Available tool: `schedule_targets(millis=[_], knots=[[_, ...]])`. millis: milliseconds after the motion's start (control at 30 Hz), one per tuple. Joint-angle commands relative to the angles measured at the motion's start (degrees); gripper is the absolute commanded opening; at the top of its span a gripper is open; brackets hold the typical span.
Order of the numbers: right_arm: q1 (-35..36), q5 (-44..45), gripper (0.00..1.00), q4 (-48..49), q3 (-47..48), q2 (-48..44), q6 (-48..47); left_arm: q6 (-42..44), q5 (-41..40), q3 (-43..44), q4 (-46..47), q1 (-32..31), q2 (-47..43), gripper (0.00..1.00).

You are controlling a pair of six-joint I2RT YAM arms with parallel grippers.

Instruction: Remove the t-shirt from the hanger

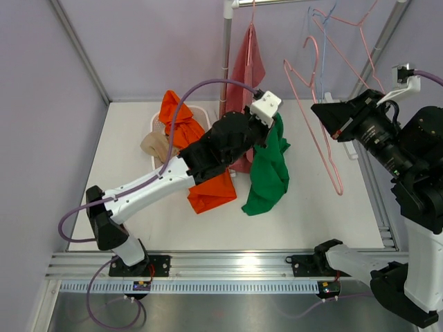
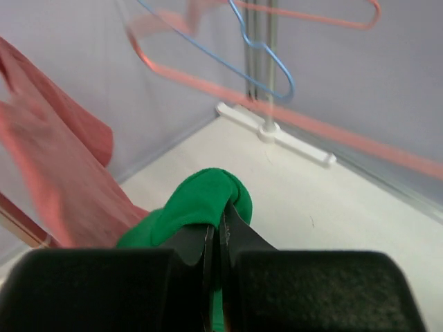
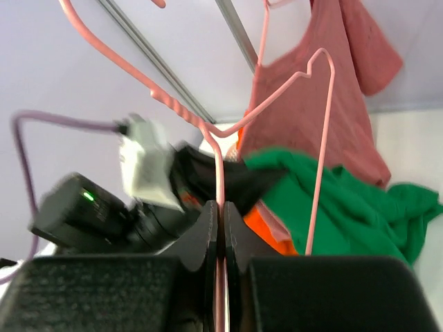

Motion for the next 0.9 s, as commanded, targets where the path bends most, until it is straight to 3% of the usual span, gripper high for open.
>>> schedule_targets(millis=[0,200,300,433,500,667,867], knots=[[0.3,-0.6,0.0,7.8,3.7,2.0,-3.4,-3.7,3.5,-8.0,1.4,-1.5,-4.4,0.0],[0.3,2.2,0.0,10.0,8.8,11.3,-6.1,-3.7,0.3,-16.3,1.1,-10.2,-12.4,0.0],[0.2,4.4,0.0,11.3,12.8,16.0,-7.3,-3.6,-2.7,-14.2,-5.3,-16.2,-15.8,0.0],[0.2,6.0,0.0,8.7,23.0,24.9,-9.2,-8.8,-0.7,-13.8,-12.8,-17.1,-22.3,0.0],[0.2,6.6,0.0,5.9,29.5,28.0,-9.4,-9.3,-2.3,-13.6,-15.3,-16.2,-25.7,0.0],[-1.1,6.7,0.0,5.9,34.7,34.1,-9.8,-6.4,-4.0,-6.8,-24.1,-11.2,-30.5,0.0],[-4.3,5.4,0.0,9.2,33.8,35.6,-9.1,3.8,-5.1,15.6,-31.7,-0.5,-24.5,0.0]])
